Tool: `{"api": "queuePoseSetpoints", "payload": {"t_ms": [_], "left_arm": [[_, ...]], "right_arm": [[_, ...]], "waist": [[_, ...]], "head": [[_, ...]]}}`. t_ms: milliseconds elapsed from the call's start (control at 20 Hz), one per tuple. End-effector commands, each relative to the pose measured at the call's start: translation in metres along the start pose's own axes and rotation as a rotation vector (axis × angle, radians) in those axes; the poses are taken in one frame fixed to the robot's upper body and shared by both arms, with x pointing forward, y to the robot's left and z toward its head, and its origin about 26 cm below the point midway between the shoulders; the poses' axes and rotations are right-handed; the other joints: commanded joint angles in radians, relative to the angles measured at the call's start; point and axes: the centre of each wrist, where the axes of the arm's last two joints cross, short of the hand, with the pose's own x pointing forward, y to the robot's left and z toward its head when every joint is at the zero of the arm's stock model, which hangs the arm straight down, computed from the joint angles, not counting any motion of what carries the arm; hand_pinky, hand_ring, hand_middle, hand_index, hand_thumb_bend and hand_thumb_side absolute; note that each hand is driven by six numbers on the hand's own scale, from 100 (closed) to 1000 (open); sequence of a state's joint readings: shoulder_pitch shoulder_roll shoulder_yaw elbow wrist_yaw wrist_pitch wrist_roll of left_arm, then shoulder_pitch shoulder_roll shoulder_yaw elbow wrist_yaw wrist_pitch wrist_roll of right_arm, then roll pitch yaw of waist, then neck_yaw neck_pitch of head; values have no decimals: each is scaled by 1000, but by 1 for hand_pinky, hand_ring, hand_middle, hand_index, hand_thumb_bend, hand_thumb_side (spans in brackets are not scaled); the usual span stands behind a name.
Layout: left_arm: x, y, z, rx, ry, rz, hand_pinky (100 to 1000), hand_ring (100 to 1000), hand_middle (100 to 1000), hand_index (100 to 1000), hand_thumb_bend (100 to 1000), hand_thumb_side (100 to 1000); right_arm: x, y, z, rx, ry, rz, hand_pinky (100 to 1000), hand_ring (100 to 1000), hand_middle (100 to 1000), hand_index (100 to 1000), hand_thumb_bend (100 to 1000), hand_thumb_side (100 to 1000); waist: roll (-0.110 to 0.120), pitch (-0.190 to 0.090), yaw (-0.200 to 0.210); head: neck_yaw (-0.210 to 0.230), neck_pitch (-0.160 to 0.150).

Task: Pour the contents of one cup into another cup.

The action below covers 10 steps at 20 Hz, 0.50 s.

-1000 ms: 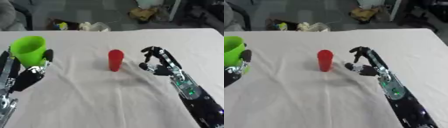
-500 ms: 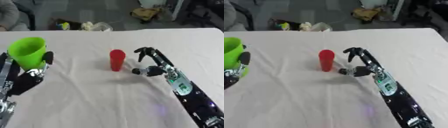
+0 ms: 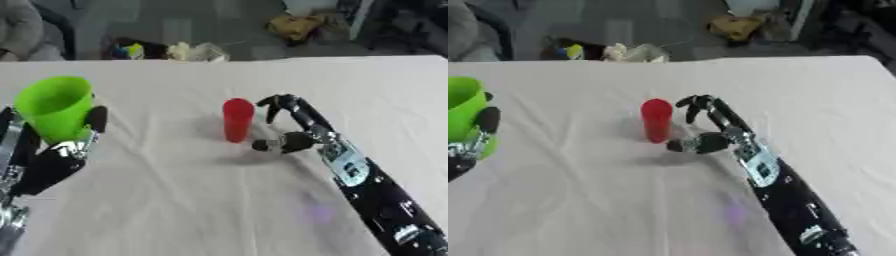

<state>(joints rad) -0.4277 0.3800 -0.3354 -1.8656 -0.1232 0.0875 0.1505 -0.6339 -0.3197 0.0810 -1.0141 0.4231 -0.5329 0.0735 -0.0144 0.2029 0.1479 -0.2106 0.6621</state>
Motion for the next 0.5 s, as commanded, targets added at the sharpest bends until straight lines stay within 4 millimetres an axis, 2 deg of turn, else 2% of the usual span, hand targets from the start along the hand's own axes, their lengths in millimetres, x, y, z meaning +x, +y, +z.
{"api": "queuePoseSetpoints", "payload": {"t_ms": [50,500], "left_arm": [[10,1,-4,-7,-39,4,100,476,351,577,100,463],[15,-4,-6,-24,-55,24,100,478,353,578,100,462]], "right_arm": [[3,-9,-8,-13,-17,26,764,516,435,758,791,549],[7,-8,-17,-22,-31,22,764,512,432,750,779,552]], "waist": [[5,-12,7],[15,-2,36]], "head": [[-7,-5],[-16,-10]]}}
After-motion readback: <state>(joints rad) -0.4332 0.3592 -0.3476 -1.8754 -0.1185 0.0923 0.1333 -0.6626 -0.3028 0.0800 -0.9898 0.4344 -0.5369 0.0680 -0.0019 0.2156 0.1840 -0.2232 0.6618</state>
